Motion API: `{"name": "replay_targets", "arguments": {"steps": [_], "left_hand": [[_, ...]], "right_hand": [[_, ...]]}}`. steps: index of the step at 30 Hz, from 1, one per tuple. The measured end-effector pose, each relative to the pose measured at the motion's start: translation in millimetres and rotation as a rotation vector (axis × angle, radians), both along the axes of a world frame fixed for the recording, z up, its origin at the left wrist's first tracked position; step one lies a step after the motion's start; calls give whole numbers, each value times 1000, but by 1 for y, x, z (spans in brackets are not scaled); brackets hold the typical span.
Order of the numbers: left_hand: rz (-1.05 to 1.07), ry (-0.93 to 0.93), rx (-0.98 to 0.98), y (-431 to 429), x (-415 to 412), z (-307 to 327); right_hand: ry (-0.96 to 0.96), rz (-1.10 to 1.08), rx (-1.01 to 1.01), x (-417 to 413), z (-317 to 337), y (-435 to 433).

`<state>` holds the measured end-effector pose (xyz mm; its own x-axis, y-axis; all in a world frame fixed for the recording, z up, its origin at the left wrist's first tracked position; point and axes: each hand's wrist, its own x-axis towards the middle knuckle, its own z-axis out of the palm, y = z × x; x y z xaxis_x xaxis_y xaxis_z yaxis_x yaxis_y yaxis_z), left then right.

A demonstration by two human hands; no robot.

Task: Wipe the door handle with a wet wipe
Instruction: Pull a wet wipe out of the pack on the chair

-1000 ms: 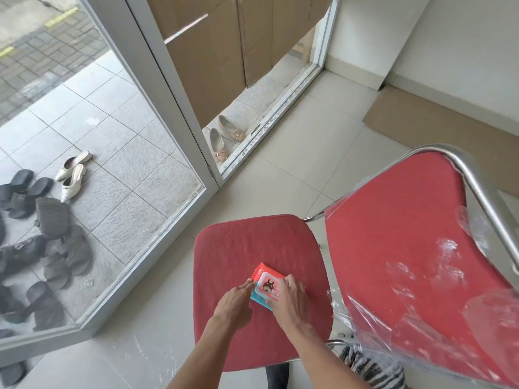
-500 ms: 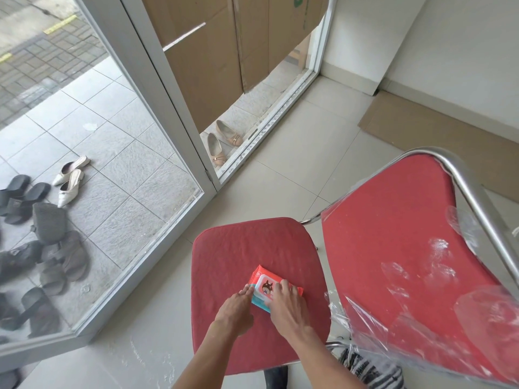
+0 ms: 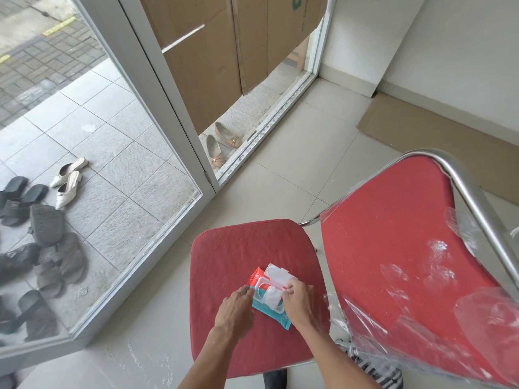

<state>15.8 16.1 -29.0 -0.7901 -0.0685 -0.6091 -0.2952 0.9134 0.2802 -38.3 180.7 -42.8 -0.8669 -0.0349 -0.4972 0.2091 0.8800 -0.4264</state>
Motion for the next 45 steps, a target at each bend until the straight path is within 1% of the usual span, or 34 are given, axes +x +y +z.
{"name": "replay_targets", "arguments": {"steps": [3, 5, 8, 12, 15, 17, 19, 20, 21, 22, 24, 26, 29, 32, 33, 35, 38, 40, 45], "left_hand": [[1, 68, 5, 2, 0, 1], [-19, 96, 13, 3, -2, 1], [-36, 91, 26, 5, -5, 2], [-13, 71, 35, 5, -3, 3], [-4, 71, 42, 3, -3, 5], [4, 69, 43, 2, -3, 8], [18, 64, 50, 2, -3, 11], [22, 61, 51, 1, -3, 12], [25, 58, 48, 1, -3, 14], [27, 57, 45, 0, -4, 16], [28, 52, 40, -1, -3, 19], [20, 54, 17, -3, -2, 22], [27, 74, -26, -5, -2, 26], [46, 70, -13, -6, -4, 28], [40, 62, -3, -6, -4, 28], [21, 38, 5, -8, -3, 29], [12, 12, 0, -9, 1, 33], [13, 11, 6, -9, 2, 39], [27, 42, 24, -12, -8, 69]], "right_hand": [[-12, 7, -53, 9, -1, -3], [-20, 15, -54, 15, -1, -5], [-31, -17, -68, 21, -3, -8], [15, -57, -101, 23, -3, -13], [32, -48, -97, 21, -6, -16], [127, -34, -82, 20, -2, -18], [335, -40, -103, 19, 3, -17], [448, -68, -110, 18, 4, -17], [522, -111, -119, 15, 7, -17], [524, -150, -149, 12, 11, -17], [426, -198, -251, 8, 17, -16], [358, -174, -313, 9, 16, -14], [281, -22, -280, 23, 10, -10], [167, 196, -150, 41, -6, -9], [152, 247, -101, 46, -11, -9], [121, 305, -69, 55, -11, -13], [58, 347, -73, 61, -6, -17], [41, 339, -70, 57, 2, -16], [76, 293, -63, 40, 29, -17]]}}
